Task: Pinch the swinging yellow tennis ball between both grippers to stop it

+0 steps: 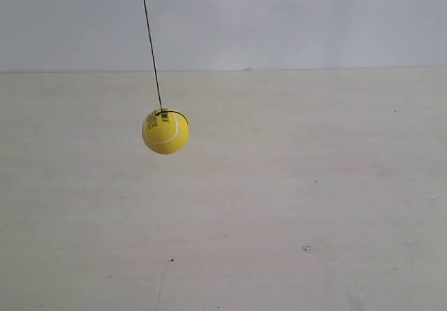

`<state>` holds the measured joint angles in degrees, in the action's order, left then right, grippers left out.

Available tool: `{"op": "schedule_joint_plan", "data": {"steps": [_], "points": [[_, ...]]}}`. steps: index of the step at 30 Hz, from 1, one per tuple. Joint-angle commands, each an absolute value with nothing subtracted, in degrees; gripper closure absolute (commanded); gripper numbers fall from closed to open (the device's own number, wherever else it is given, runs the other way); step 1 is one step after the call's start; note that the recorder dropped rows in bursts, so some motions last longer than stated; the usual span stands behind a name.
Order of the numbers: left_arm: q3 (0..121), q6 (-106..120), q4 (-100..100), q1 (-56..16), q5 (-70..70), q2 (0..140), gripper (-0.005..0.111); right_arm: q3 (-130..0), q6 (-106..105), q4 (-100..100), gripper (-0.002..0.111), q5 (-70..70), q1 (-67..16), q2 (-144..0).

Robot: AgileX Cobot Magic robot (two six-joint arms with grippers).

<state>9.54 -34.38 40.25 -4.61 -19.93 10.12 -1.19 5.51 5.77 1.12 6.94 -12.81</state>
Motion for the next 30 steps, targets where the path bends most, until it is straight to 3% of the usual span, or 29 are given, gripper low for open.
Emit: {"op": "schedule_joint_plan", "data": {"steps": [1, 12, 30], "points": [[9.3, -35.1, 39.9, -4.6, -19.7, 9.7, 0.102, 0.0, 4.2, 5.3, 0.108, 1.7, 8.0, -12.6], [9.3, -35.1, 39.9, -4.6, -19.7, 9.7, 0.102, 0.0, 0.9, 4.8, 0.108, 12.1, 8.0, -12.6], [9.3, -35.1, 39.9, -4.6, -19.7, 9.7, 0.102, 0.0, 1.2, 4.8, 0.108, 12.6, 8.0, -12.6]]}}
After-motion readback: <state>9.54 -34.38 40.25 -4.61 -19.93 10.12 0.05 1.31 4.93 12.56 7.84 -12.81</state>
